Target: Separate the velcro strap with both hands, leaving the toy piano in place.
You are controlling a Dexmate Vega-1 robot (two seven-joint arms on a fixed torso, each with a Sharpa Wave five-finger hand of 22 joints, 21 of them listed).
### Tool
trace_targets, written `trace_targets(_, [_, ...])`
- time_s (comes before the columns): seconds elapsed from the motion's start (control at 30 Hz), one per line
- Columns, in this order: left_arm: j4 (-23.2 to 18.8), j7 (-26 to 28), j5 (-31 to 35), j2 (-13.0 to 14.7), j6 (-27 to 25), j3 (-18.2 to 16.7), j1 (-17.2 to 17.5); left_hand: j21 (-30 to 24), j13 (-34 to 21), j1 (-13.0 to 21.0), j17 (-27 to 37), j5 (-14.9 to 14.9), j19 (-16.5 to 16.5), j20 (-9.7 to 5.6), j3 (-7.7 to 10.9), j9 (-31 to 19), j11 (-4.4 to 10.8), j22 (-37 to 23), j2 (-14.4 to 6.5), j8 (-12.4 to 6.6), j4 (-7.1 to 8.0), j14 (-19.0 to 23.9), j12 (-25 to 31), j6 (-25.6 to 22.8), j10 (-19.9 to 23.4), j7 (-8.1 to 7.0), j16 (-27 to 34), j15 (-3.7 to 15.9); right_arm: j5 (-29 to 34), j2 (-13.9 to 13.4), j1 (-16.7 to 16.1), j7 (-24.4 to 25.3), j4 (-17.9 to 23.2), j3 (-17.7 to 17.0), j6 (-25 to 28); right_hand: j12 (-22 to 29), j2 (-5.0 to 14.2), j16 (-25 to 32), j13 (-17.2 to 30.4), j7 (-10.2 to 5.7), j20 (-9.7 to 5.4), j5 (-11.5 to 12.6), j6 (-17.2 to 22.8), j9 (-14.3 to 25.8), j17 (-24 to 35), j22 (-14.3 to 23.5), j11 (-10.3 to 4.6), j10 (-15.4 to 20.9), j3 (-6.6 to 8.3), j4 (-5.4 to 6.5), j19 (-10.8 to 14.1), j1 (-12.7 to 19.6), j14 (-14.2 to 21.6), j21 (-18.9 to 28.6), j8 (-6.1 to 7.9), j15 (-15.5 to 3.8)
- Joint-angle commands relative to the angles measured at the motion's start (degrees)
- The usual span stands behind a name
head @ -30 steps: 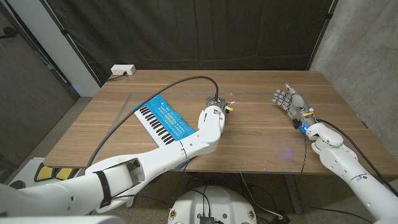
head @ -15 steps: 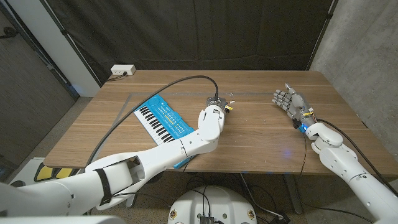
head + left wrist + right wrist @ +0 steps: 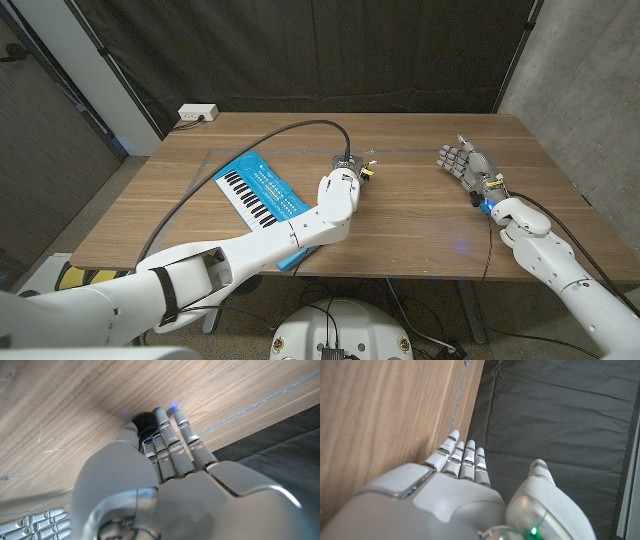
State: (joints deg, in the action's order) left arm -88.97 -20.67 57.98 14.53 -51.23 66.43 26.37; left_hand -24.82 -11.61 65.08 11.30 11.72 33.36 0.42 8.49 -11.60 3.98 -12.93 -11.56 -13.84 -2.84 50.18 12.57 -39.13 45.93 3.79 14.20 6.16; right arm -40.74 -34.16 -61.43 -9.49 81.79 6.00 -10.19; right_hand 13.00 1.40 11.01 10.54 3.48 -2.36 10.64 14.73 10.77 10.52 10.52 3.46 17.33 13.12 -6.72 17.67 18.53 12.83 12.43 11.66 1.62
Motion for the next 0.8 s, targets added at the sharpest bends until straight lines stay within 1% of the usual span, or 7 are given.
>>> trace_targets(0.03, [1.3, -1.4, -2.6, 0.3, 0.2, 2.2, -2.2, -0.5, -0.1, 0.5, 0.0, 0.2, 0.1, 0.11, 0.58, -0.3, 0.02, -0.1, 0.2, -0.34, 0.04, 0.1, 0.2, -0.8, 0.5, 0.17, -0.2, -0.22, 0.0, 0.3, -0.3, 0.3, 0.0, 0.1, 0.2, -0.2, 0.19, -0.1, 0.1, 0.03, -0.30, -0.2, 0.3, 0.2, 0.1, 0.2, -0.11, 0.5, -0.10, 0.02, 0.7, 0.5, 0.5, -0.1, -0.10, -0.18])
trace_targets(0.2, [1.7, -1.9, -3.5, 0.5, 0.3, 2.7, -2.8, -0.4, 0.0, 0.2, 0.0, -0.1, -0.2, 0.25, 0.69, -0.2, -0.12, -0.1, 0.6, -0.20, 0.37, -0.2, 0.1, -0.7, 0.5, 0.12, -0.4, -0.50, -0.1, 0.4, -0.6, 0.6, 0.2, 0.0, 0.2, -0.2, 0.19, -0.1, 0.1, 0.00, -0.30, -0.2, 0.3, 0.2, 0.1, 0.2, -0.08, 0.6, -0.12, 0.01, 0.7, 0.5, 0.6, -0.2, -0.11, -0.27])
trace_targets(0.3, [1.9, -1.3, -3.9, 0.4, 0.3, 2.8, -2.9, -0.6, 0.0, -0.2, -0.1, -0.3, -0.2, 0.29, 0.91, -0.2, 0.42, 0.0, 0.9, -0.32, 0.74, 0.8, 0.2, -1.3, 1.3, 0.10, -0.2, -0.22, -0.2, 0.4, -0.8, 0.7, 0.4, -0.1, 0.3, -0.2, 0.18, -0.1, 0.1, 0.00, -0.30, -0.2, 0.3, 0.2, 0.1, 0.2, -0.14, 0.5, -0.14, 0.02, 0.7, 0.5, 0.6, -0.2, -0.10, -0.30])
trace_targets(0.33, [2.1, -0.7, -4.0, 0.3, 0.2, 2.8, -2.8, -1.0, 0.0, 0.2, -0.2, -0.4, 0.4, 0.00, 1.47, -0.2, 0.54, 0.1, 0.9, -0.67, 0.71, 1.7, 0.3, -2.5, 1.9, -0.13, -0.1, 0.13, -0.2, 0.4, -0.8, 0.8, 0.5, -0.1, 0.3, -0.2, 0.17, -0.1, 0.1, 0.00, -0.30, -0.2, 0.3, 0.2, 0.1, 0.2, -0.15, 0.5, -0.14, 0.02, 0.7, 0.5, 0.6, -0.2, -0.11, -0.31])
trace_targets(0.47, [2.0, 2.2, -4.5, 0.0, -0.3, 2.3, -2.1, -2.9, 0.0, 2.7, -0.6, -0.8, 3.5, -3.17, 5.18, -0.2, 1.59, 0.7, 1.0, -1.69, 0.06, 7.4, 1.2, -7.4, 7.3, -0.57, 0.7, 2.67, -0.2, 0.4, -1.0, 0.9, 0.7, -0.2, 0.2, -0.3, 0.17, -0.1, 0.1, -0.06, -0.26, -0.2, 0.3, 0.2, 0.2, 0.2, -0.12, 0.6, -0.17, 0.02, 0.7, 0.5, 0.6, -0.2, -0.14, -0.32])
trace_targets(0.63, [1.7, 3.2, -5.0, 0.2, -0.6, 2.4, -2.1, -4.3, 0.0, 3.8, -0.9, -1.0, 6.2, -4.29, 7.08, -0.2, 2.06, 1.3, 1.4, -2.17, -0.31, 10.8, 1.3, -10.2, 9.8, -0.27, 0.9, 3.96, -0.1, 0.4, -1.1, 1.1, 1.1, -0.1, 0.2, -0.3, 0.16, 0.0, 0.1, -0.04, -0.24, -0.2, 0.3, 0.2, 0.2, 0.2, -0.19, 0.6, -0.19, 0.03, 0.7, 0.5, 0.7, -0.2, -0.13, -0.22])
trace_targets(0.8, [1.1, 3.7, -5.7, 0.6, -0.8, 2.4, -2.2, -4.9, -0.2, 4.3, -1.0, -0.9, 7.4, -4.66, 8.07, -1.0, 2.57, 1.7, 1.6, -2.75, -0.48, 12.7, 1.6, -11.6, 12.0, -0.07, 0.8, 3.83, -0.2, 0.4, -1.3, 1.3, 1.4, -0.2, 0.2, -0.3, 0.18, 0.0, 0.1, -0.06, -0.23, -0.2, 0.3, 0.2, 0.2, 0.2, -0.17, 0.6, -0.19, 0.03, 0.7, 0.5, 0.7, -0.2, -0.14, -0.26])
